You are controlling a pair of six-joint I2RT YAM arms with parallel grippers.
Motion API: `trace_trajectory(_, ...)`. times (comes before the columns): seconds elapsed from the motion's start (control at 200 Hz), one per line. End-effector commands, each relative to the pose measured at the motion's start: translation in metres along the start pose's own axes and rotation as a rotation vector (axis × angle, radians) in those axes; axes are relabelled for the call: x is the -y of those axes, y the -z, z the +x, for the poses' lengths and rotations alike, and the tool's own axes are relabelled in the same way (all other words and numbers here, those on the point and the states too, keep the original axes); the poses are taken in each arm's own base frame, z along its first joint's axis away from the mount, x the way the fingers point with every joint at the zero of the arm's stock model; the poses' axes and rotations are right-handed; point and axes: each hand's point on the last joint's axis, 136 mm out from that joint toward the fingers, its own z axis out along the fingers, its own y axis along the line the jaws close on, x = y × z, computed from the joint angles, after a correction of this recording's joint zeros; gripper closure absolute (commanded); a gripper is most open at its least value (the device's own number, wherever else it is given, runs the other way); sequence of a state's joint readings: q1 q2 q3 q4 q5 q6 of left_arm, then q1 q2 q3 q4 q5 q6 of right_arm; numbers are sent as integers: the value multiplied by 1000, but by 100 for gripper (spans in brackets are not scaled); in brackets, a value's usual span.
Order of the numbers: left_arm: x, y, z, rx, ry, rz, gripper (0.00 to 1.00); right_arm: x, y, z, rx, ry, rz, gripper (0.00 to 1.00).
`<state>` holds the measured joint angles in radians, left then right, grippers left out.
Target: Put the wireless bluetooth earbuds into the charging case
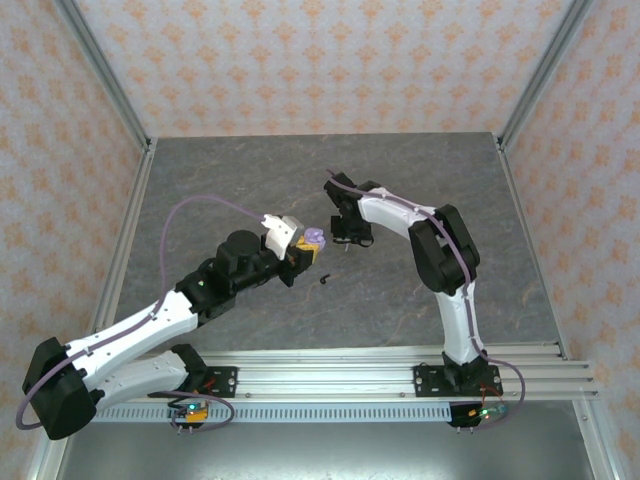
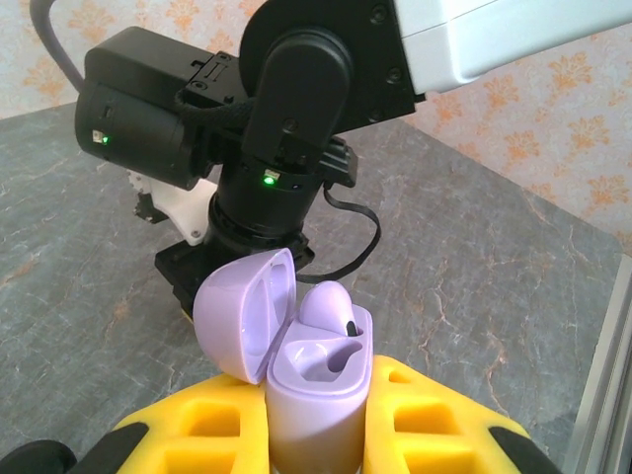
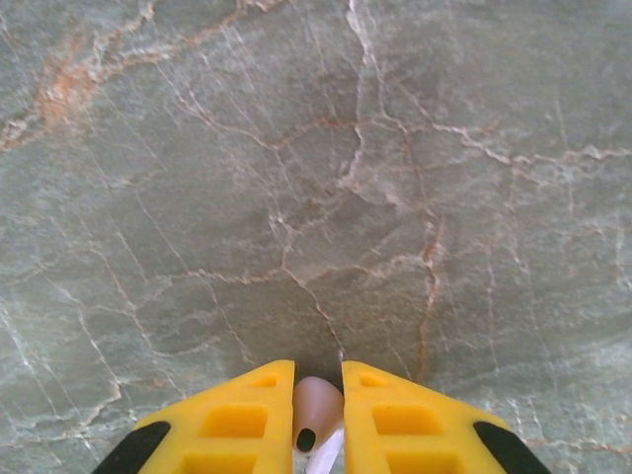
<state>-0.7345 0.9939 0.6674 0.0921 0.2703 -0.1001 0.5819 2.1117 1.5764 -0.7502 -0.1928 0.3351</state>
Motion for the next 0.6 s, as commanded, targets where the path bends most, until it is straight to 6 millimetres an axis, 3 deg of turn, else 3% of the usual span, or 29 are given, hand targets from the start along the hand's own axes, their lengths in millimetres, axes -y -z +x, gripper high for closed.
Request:
trace_trajectory(0.0, -6, -2, 9, -22, 4, -38, 90, 0, 23, -7, 80, 11, -8, 84)
trace_trajectory(0.255, -23, -14, 26, -89, 36, -125, 90, 5, 41, -7, 141, -43, -96, 84)
trace_trajectory(0.591, -31, -32, 46, -163, 56, -154, 90, 18, 71, -3, 237, -84, -146, 84)
